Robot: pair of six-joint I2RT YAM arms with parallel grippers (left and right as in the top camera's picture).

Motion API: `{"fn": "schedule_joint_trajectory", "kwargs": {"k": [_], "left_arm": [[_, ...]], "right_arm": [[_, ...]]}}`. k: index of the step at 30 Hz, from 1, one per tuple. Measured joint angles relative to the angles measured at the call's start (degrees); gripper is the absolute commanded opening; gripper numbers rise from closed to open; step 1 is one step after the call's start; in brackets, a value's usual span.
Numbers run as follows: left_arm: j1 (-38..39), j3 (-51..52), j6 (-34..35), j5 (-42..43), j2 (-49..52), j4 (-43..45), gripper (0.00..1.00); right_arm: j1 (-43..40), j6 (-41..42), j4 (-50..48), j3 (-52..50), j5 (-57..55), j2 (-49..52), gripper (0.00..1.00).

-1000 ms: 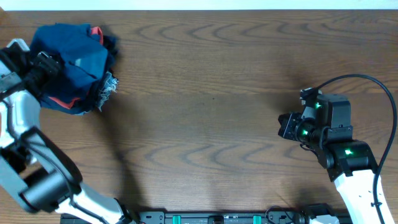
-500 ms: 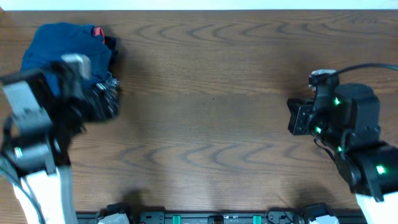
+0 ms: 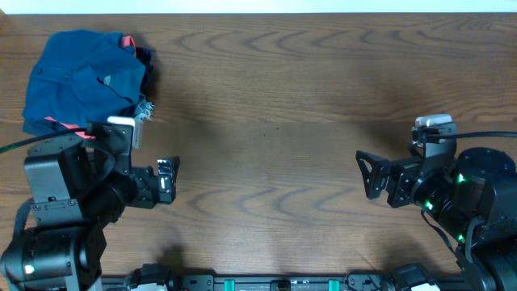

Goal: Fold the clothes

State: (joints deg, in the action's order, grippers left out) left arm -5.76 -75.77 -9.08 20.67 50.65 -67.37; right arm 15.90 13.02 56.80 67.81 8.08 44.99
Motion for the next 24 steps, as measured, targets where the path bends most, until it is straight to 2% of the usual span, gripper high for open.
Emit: {"fn": "schedule_joint_trajectory", "kwargs": {"k": [13, 17, 21, 24], "left_arm": [[0.0, 0.0, 0.0, -0.1, 0.2, 0.1, 0.98], [0.0, 0.0, 0.0, -0.1, 0.2, 0.1, 0.98], [0.0, 0.0, 0.0, -0.1, 0.3, 0.1, 0.98], [0.0, 0.1, 0.0, -0.1, 0.2, 0.1, 0.98]], "right_arm": [[0.0, -0.3, 6.5, 0.0, -0.3, 0.0, 0.99], [0.0, -3.0, 6.1, 0.0, -5.7, 0.0, 0.99], [-1.0, -10.1, -4.2, -2.7, -9.4, -2.0, 0.99], [-5.2, -15.5, -13.9, -9.9, -8.9, -7.0, 0.99]]}}
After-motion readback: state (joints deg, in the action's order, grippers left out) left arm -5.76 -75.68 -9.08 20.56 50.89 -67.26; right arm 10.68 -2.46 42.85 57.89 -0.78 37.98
